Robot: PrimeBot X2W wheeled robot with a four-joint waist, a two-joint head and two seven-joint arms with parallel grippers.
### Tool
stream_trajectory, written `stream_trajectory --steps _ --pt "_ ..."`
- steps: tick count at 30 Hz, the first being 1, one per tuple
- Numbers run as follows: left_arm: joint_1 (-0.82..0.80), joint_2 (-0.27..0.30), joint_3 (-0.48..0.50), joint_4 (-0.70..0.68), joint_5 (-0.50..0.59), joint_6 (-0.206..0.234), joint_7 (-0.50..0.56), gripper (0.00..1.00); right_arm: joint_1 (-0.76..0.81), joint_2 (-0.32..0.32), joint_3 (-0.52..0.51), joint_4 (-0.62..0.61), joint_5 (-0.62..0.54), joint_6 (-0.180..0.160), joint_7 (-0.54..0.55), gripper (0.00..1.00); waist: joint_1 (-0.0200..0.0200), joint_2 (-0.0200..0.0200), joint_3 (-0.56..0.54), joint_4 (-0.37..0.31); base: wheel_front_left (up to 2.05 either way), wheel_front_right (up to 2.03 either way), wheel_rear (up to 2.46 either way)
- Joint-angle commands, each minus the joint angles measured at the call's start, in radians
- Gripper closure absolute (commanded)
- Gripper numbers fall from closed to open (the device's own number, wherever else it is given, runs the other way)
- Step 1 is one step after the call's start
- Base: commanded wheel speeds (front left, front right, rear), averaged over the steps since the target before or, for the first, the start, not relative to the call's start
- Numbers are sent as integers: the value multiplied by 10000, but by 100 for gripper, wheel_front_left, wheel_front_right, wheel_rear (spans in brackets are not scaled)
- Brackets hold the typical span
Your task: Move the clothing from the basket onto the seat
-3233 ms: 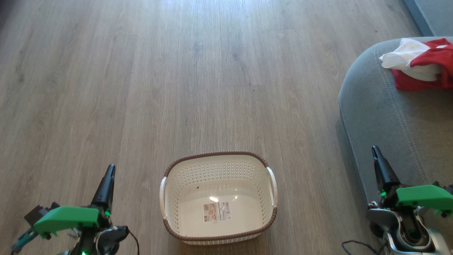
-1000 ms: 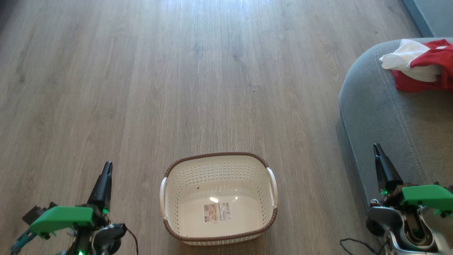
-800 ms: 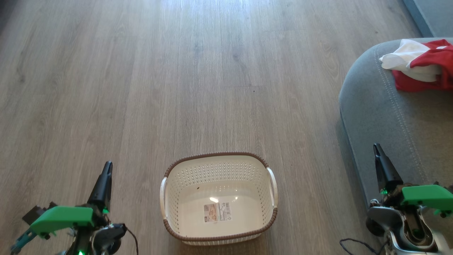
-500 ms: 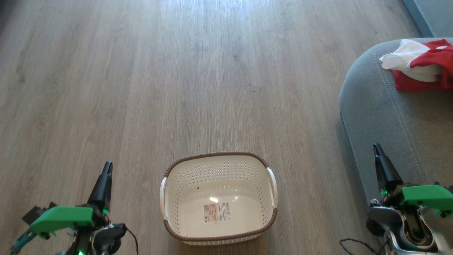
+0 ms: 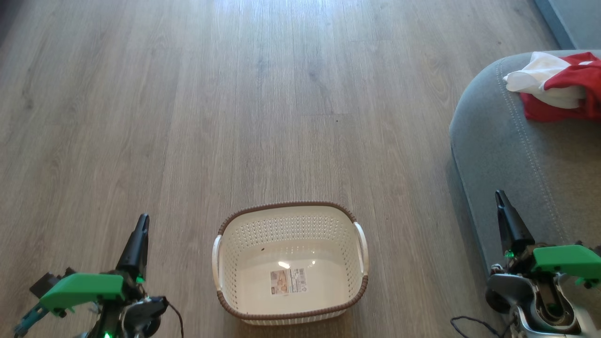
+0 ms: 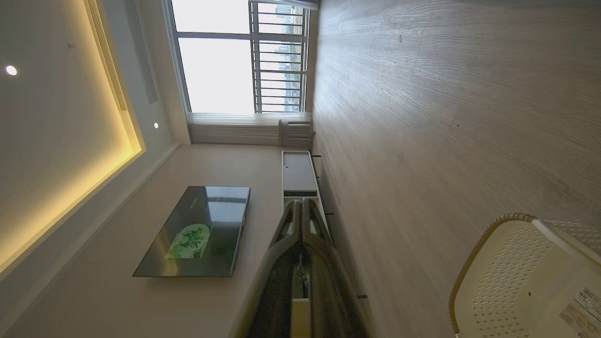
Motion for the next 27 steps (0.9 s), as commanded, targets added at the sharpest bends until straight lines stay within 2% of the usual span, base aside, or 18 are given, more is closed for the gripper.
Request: stream_trajectory --steps 1,27 --pt "-493 104 339 -339 -65 -94 76 100 -173 -6 171 -391 61 -2 59 100 0 0 0 0 0 0 0" --pt "-493 104 338 -339 -65 -94 76 100 -173 -6 172 -391 62 -2 58 100 0 0 0 0 0 0 0"
